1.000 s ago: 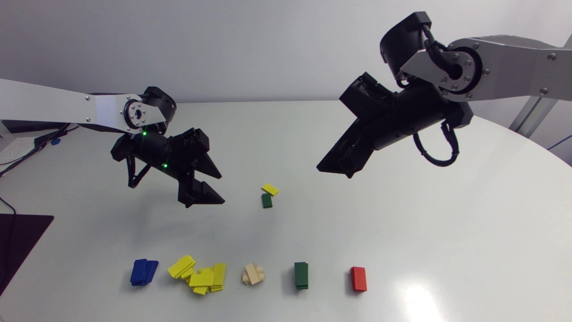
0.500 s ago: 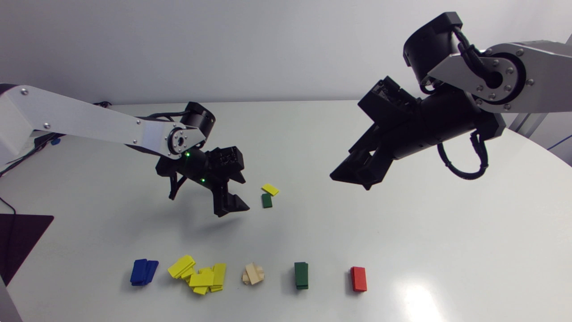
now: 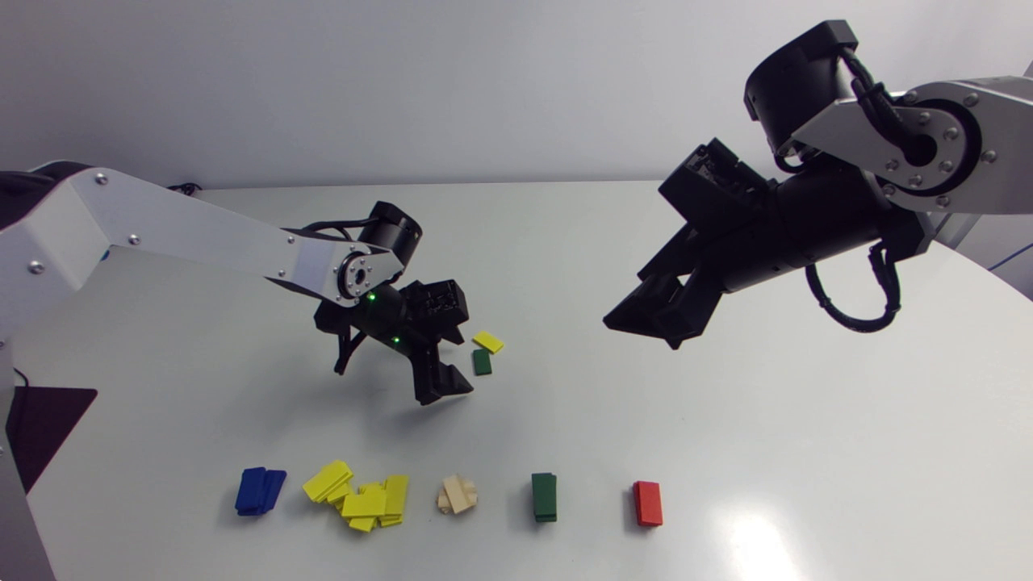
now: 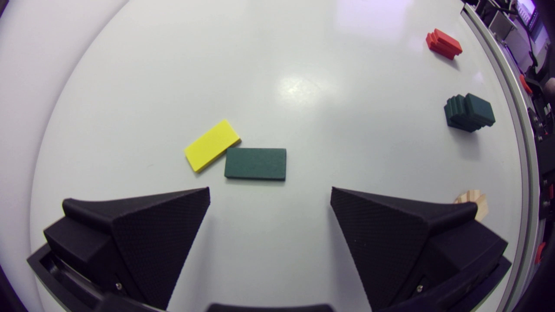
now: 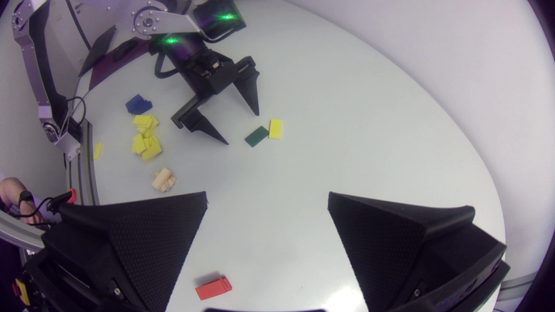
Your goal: Take domino bricks one by one from the mixed stack on the table and place each onto the existing stack of the same color.
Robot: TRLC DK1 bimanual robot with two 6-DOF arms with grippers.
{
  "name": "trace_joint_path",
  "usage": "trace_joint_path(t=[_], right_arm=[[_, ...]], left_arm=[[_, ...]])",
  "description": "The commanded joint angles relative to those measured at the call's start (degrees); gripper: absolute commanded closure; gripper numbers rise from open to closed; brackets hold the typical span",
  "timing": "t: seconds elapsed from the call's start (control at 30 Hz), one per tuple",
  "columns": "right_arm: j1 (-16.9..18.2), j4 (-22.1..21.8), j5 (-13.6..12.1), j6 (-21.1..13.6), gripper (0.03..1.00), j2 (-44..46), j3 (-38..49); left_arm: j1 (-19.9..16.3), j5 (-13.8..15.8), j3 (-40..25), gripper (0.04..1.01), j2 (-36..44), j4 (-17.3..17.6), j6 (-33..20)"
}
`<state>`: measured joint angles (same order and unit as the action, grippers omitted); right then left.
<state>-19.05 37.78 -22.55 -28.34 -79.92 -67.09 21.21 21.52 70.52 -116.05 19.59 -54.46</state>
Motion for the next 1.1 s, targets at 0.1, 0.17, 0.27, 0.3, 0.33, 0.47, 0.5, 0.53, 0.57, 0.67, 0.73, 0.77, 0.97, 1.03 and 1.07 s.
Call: trace_joint_path(t=[0.1,0.17,0.27,0.3,0.33,0.47,0.5,0.53,0.57,0.67,0.73,0.77,0.97,1.03,1.07], right_arm=[[1.1,0.8,-0.4,-0.8,0.057,1.4,2.4],[1.3,0.8,-0.4,-0.8,0.057,1.9,2.7],[1.6,0.8,-0.4,-0.8,0.057,2.6,3.1],[1.6,0.8,-0.4,-0.8,0.057,2.8,3.4],[1.6,0.8,-0.4,-0.7,0.057,2.9,3.6],[1.7,0.6,-0.4,-0.7,0.057,3.6,4.5],[1.8,0.6,-0.4,-0.7,0.057,3.8,4.6],[1.9,0.6,-0.4,-0.7,0.057,4.0,4.7],[2.0,0.6,-0.4,-0.7,0.057,4.2,4.8],[2.1,0.6,-0.4,-0.7,0.057,4.5,5.0],[2.3,0.5,-0.4,-0.7,0.057,4.6,5.3],[2.3,0.5,-0.4,-0.7,0.057,4.8,5.5],[2.7,0.2,-0.6,-0.8,0.057,5.2,6.3],[2.8,0.2,-0.7,-0.8,0.057,5.5,6.4],[2.9,0.2,-0.7,-0.8,0.057,5.5,6.4]], left_arm=[[1.2,-0.7,2.7,0.059,-3.0,-0.1,1.4],[1.3,-0.7,3.2,0.059,-3.2,0.1,1.5],[1.3,-0.6,4.4,0.059,-3.7,0.7,1.8],[1.3,-0.6,4.7,0.059,-3.8,0.7,2.1],[1.3,-0.4,5.1,0.059,-4.0,0.9,2.2],[1.6,-0.2,6.6,0.061,-4.6,2.6,2.2],[1.6,0.2,7.1,0.062,-4.8,3.2,2.2],[1.6,0.7,7.5,0.064,-4.9,3.8,2.3],[1.5,1.2,8.1,0.070,-4.9,4.8,2.4],[1.6,1.4,8.4,0.072,-5.2,5.5,2.3],[1.6,1.6,8.5,0.072,-5.5,5.5,2.3],[1.6,1.8,8.6,0.072,-5.7,5.5,2.3],[1.6,2.1,8.7,0.074,-6.4,6.1,2.3],[1.6,2.5,8.8,0.074,-6.6,6.2,2.3],[1.6,2.5,8.9,0.074,-6.6,6.4,2.3]])
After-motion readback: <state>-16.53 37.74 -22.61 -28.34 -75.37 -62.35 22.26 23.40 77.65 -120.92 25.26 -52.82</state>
